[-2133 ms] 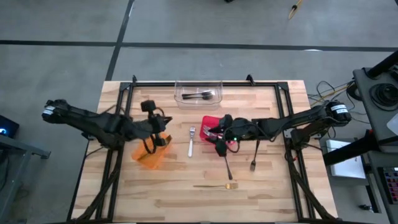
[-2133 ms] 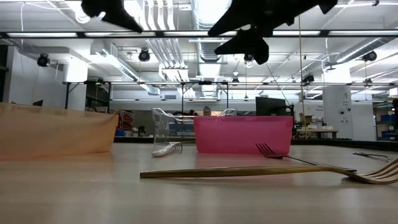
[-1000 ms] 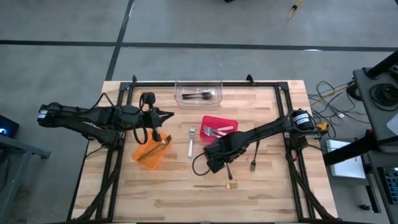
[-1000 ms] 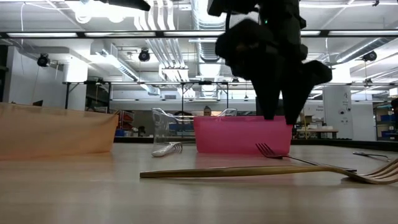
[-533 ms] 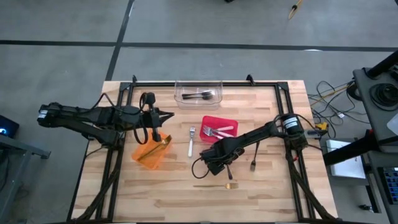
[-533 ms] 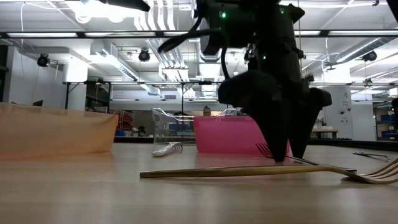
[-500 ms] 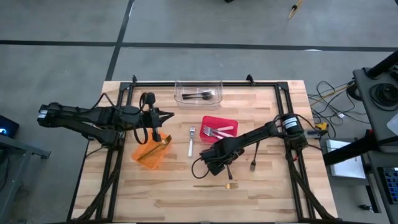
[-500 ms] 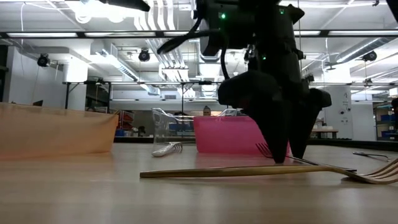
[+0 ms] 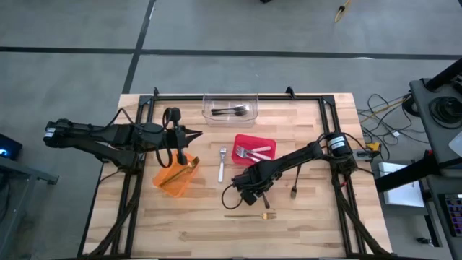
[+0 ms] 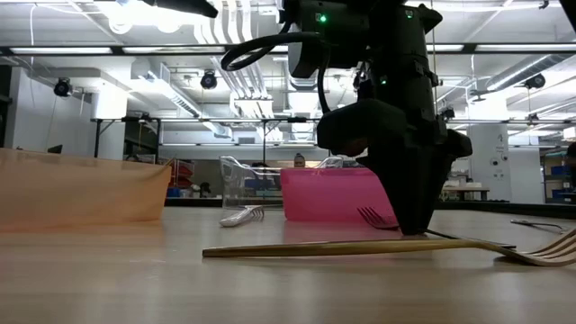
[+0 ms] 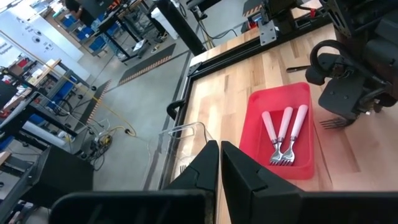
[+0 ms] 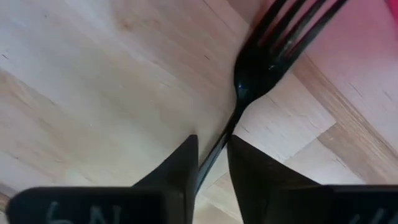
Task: Sort silverware by color (type)
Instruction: Put the black fork into the transparent bin
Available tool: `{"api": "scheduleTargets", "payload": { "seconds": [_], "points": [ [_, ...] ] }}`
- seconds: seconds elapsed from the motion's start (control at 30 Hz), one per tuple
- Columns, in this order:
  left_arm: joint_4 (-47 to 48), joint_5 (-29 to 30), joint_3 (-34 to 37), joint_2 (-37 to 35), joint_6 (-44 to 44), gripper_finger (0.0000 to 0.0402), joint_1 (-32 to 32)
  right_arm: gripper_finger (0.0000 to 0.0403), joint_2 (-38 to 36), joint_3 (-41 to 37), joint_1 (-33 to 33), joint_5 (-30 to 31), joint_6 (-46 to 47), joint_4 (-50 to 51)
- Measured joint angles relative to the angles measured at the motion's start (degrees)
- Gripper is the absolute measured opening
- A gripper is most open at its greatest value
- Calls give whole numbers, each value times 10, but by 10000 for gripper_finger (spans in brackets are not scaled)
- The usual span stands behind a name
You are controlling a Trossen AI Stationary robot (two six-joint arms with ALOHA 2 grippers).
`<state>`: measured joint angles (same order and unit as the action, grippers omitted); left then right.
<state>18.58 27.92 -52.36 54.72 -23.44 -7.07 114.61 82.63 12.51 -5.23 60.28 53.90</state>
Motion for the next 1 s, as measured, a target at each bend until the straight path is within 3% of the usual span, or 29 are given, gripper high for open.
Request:
{"api": "scheduleTargets", "payload": {
  "seconds": [0.4, 0.73, 1.0],
  "points": [
    [0, 0, 0, 4, 2, 0, 0, 12, -13, -2, 0, 11, -50, -6],
    [-5, 0, 0, 4, 2, 0, 0, 10, -77, 4, -1, 95, -107, -25],
    [-5, -27, 0, 4, 34, 0, 0, 9, -127, 4, -2, 193, -193, -113]
  ]
}}
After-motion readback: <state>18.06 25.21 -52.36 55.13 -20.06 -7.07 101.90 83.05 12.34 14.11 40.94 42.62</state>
